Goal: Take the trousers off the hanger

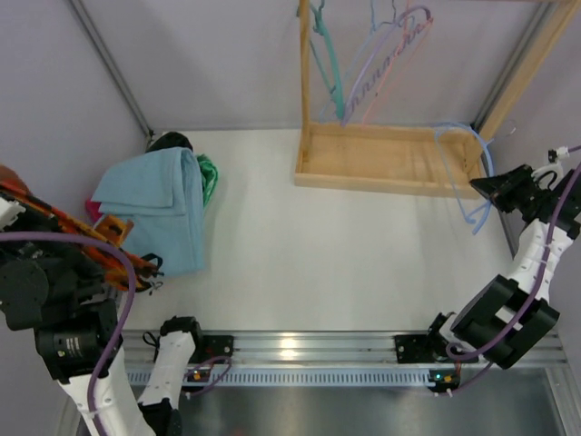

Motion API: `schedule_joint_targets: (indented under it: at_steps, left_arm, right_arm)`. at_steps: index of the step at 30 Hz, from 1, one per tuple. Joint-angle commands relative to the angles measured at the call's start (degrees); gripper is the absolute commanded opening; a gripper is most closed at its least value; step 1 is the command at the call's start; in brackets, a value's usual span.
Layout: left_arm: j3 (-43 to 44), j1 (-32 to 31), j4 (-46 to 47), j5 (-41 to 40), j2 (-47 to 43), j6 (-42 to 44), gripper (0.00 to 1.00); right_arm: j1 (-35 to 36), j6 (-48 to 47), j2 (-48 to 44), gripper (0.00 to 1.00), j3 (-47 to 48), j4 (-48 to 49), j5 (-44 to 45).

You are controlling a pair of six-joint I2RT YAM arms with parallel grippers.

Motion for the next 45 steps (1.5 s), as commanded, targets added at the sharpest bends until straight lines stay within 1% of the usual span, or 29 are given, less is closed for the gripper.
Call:
schedule_joint_targets:
  at_steps: [1,4,7,9,11,12,15,16,19,20,22,23,24,26,27,28,30,31,33,34,35,36,37,39,40,43,45]
  left_arm:
    - [-2.18,0.93,5.36,-3.78,1.82,2.99,0.00]
    - [-5.61,1.02,5.45,-0.88,2.17,2.30,0.00]
    - [-7.45,1.02,5.63,2.89,5.15,1.95,0.00]
    - [-9.29,1.02,9.48,4.74,8.57,2.99,0.00]
    - [-13.86,0.93,15.44,5.10,10.60,4.75,0.00]
    - [-15.27,1.02,21.74,7.54,13.22,5.28,0.00]
    - [-17.22,0.85,30.82,12.29,18.59,6.16,0.00]
    - [-16.78,0.85,31.72,13.18,23.48,5.73,0.00]
    - [-14.23,0.58,32.00,13.19,30.80,3.71,0.00]
    - [-13.79,-0.20,32.08,13.80,34.57,3.35,0.00]
    - [-14.14,-2.13,34.26,14.07,38.11,4.13,0.00]
    - [-14.58,-2.93,34.80,13.54,41.25,4.58,0.01]
    - [-14.84,-3.54,34.89,13.28,42.77,5.19,0.08]
    - [-15.28,-5.65,34.81,11.44,46.19,5.72,0.20]
    - [-15.54,-6.27,34.81,11.34,46.82,5.81,0.24]
    - [-16.59,-7.23,34.63,11.25,47.17,5.03,0.32]
    - [-17.56,-7.77,34.20,11.17,47.18,5.02,0.44]
    - [-16.87,-9.94,32.71,11.43,47.00,4.84,0.54]
    - [-14.94,-10.93,25.52,13.43,46.04,3.97,0.74]
    - [-11.89,-11.37,22.62,14.76,45.60,3.18,0.81]
    - [-10.73,-11.37,18.07,15.99,44.90,2.30,0.91]
    - [-9.93,-11.37,11.93,17.83,43.06,0.82,0.95]
    - [-9.49,-11.37,9.87,19.15,41.65,0.63,0.98]
    - [-9.83,-11.37,4.78,21.70,38.84,0.27,0.99]
    - [-10.18,-11.37,3.53,24.58,35.43,0.27,0.99]
    - [-10.80,-11.37,-0.08,31.26,30.32,1.24,0.99]
    - [-10.10,-11.46,-1.48,33.57,28.29,1.42,0.99]
  right_arm:
    - [1.90,-1.10,0.47,0.00,5.19,3.02,-0.18]
    - [3.04,-0.84,0.83,0.00,5.64,3.02,0.53]
    - [4.01,-0.32,0.65,0.00,5.38,3.11,1.23]
    - [4.36,-0.14,-0.14,0.00,5.20,3.11,1.49]
    - [4.63,0.21,-1.19,0.00,4.94,3.20,1.76]
    - [4.63,0.30,-1.54,0.00,4.94,3.11,1.93]
    - [4.63,0.56,-2.68,0.00,5.46,2.76,1.94]
    - [4.63,0.83,-2.77,0.00,5.90,2.41,1.85]
    - [4.63,1.70,-3.30,0.00,7.04,2.41,1.59]
    - [4.63,2.32,-3.56,0.00,7.31,2.41,1.58]
    - [4.72,2.76,-3.83,0.00,8.36,2.41,1.32]
    - [4.72,3.37,-4.00,0.00,8.80,2.32,1.15]
    - [4.72,3.55,-4.09,0.00,9.24,2.06,0.97]
    - [4.80,3.82,-4.09,0.00,10.73,1.53,0.53]
    - [4.80,3.99,-4.18,0.00,11.26,1.35,0.27]
    - [4.89,4.17,-4.27,0.00,12.22,1.26,0.18]
    - [4.98,4.43,-4.44,0.00,13.11,1.26,0.26]
    - [5.24,4.43,-4.44,0.00,14.41,1.09,0.27]
    - [5.68,4.17,-4.27,0.00,15.74,-0.57,0.53]
    - [6.03,4.25,-4.27,0.00,17.05,-1.19,0.62]
    - [6.21,4.34,-4.36,0.00,17.59,-1.81,0.62]
    - [6.38,4.34,-4.62,0.00,18.29,-3.29,0.96]
    - [6.73,4.34,-5.75,0.00,18.30,-4.09,1.40]
    - [7.09,4.17,-7.51,0.00,18.03,-4.71,2.63]
    - [7.70,3.65,-9.00,0.00,18.12,-5.76,3.51]
    - [9.98,2.33,-10.33,0.00,20.57,-8.13,6.94]
    - [11.21,1.80,-10.16,0.00,22.42,-10.16,9.91]
